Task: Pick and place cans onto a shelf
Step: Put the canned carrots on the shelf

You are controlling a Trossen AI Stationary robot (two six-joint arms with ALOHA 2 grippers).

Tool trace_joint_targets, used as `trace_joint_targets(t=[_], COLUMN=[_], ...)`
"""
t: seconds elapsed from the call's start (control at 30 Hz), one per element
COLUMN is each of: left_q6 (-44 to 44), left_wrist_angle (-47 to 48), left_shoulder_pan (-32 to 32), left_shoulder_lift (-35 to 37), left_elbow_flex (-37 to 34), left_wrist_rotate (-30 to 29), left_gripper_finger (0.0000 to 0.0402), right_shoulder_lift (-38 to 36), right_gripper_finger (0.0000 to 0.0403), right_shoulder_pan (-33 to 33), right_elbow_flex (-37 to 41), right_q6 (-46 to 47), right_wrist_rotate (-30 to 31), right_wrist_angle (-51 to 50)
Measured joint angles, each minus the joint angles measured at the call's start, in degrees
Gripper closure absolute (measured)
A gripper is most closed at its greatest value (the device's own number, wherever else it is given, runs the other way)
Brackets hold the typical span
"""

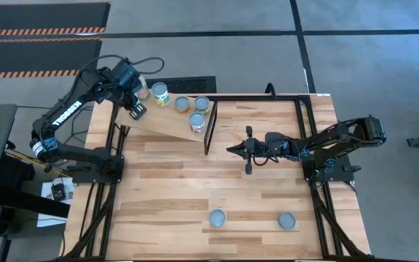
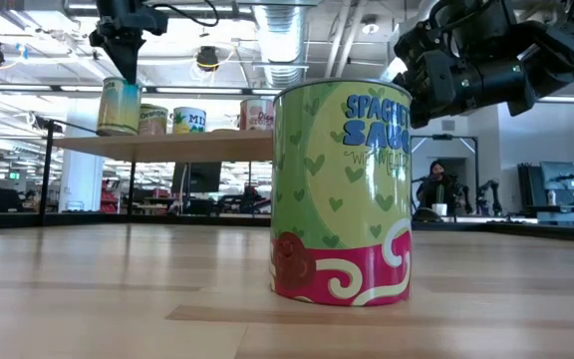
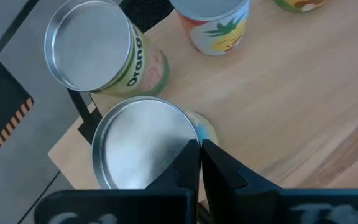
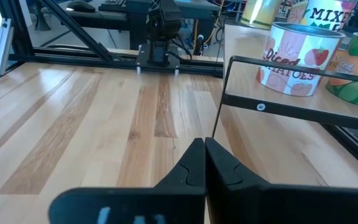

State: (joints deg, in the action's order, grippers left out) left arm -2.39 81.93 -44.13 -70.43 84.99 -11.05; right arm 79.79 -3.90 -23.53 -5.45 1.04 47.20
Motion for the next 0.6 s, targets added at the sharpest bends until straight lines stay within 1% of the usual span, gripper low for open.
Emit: trace_joint_targets(t=[0.2, 0.4, 0.6], left_q6=[0.4, 1.6, 2.0], left_wrist_angle=[-1.6, -3.3, -4.9], left_shoulder_pan=[-0.3, -0.3, -0.3], left_shoulder_lift=[0.0, 0.3, 0.4], left_elbow_flex=[-0.3, -4.5, -4.7], left_wrist_rotate=[0.1, -0.1, -0.4], left_gripper_finger=[0.0401, 0.0401, 0.0401], right_shoulder_lift=[0.0, 0.0, 0.0], right_gripper_finger=[0.0393, 0.0394, 0.0393], right_shoulder_pan=[0.0, 0.0, 0.0], right_elbow_flex=[0.0, 0.0, 0.0], right_q6=[0.0, -0.2, -0.3], right_wrist_rotate=[0.0, 0.0, 0.0], right_wrist_angle=[0.0, 0.0, 0.0])
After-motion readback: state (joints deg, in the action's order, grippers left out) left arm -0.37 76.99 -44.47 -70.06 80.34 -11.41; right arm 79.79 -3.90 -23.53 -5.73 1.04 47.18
